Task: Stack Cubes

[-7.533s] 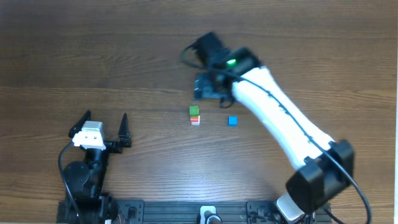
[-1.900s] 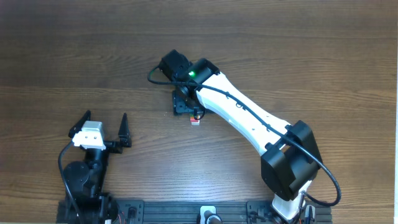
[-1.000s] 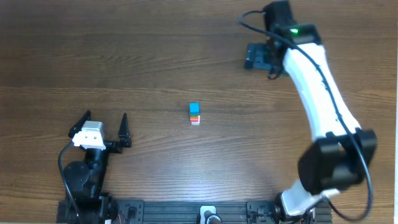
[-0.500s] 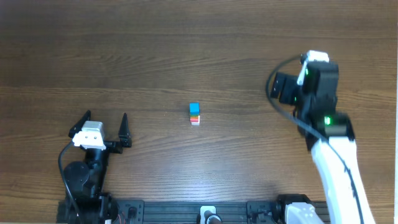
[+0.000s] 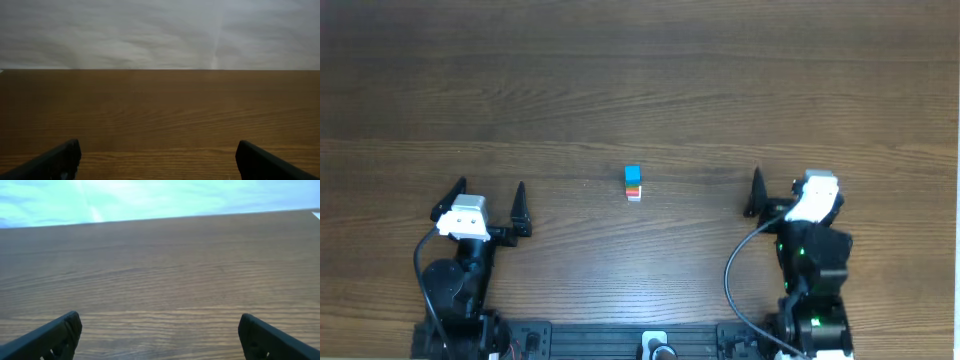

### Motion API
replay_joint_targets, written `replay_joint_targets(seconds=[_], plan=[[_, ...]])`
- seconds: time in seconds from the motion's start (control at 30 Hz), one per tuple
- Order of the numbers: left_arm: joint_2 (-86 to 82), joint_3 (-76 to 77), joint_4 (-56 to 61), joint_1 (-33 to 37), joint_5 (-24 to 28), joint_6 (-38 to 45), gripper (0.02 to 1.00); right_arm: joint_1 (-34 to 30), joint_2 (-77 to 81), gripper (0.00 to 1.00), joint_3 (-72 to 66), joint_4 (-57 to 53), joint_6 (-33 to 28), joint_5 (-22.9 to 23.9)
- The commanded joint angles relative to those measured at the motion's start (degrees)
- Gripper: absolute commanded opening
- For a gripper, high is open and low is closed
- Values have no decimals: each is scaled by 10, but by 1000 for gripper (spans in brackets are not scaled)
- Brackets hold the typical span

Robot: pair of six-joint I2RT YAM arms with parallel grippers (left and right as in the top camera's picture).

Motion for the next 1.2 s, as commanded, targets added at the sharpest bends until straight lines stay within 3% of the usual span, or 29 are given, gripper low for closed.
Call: replay_joint_targets(seconds=[0.03,1.2], plan=[[-1,-3,0,-3,6,-6,1000,4,-74,993,-45,4,-10,-27],[-1,-3,0,-3,6,-6,998,4,-198,991,-97,-15,-14,-23]])
